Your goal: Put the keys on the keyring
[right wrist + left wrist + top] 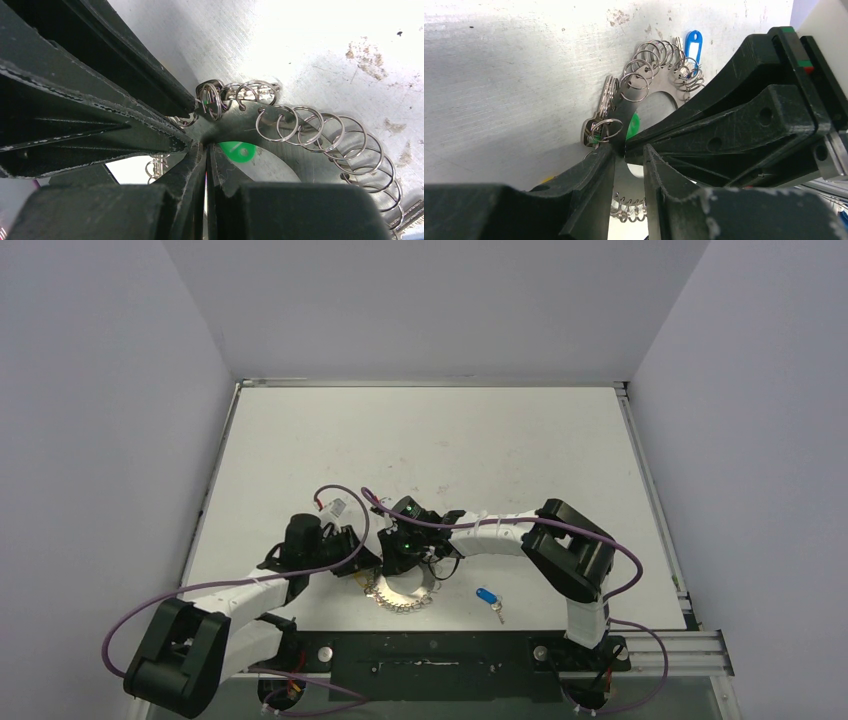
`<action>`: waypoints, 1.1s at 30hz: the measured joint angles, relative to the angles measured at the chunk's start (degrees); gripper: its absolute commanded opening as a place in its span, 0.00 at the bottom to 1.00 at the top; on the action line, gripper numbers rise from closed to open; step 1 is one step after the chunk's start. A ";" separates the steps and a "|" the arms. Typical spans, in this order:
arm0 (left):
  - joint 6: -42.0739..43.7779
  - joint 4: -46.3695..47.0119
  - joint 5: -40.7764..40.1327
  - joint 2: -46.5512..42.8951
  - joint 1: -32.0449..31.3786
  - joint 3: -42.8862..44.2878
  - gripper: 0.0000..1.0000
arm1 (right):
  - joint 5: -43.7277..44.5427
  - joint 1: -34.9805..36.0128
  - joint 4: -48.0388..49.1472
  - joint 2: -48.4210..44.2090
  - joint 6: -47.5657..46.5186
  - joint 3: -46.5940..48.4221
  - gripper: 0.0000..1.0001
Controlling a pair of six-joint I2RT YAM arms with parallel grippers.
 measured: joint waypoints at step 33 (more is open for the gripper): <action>-1.51 -31.95 -15.72 -30.73 -0.26 6.16 0.45 | 2.60 0.48 7.85 -16.00 -33.75 -9.55 0.44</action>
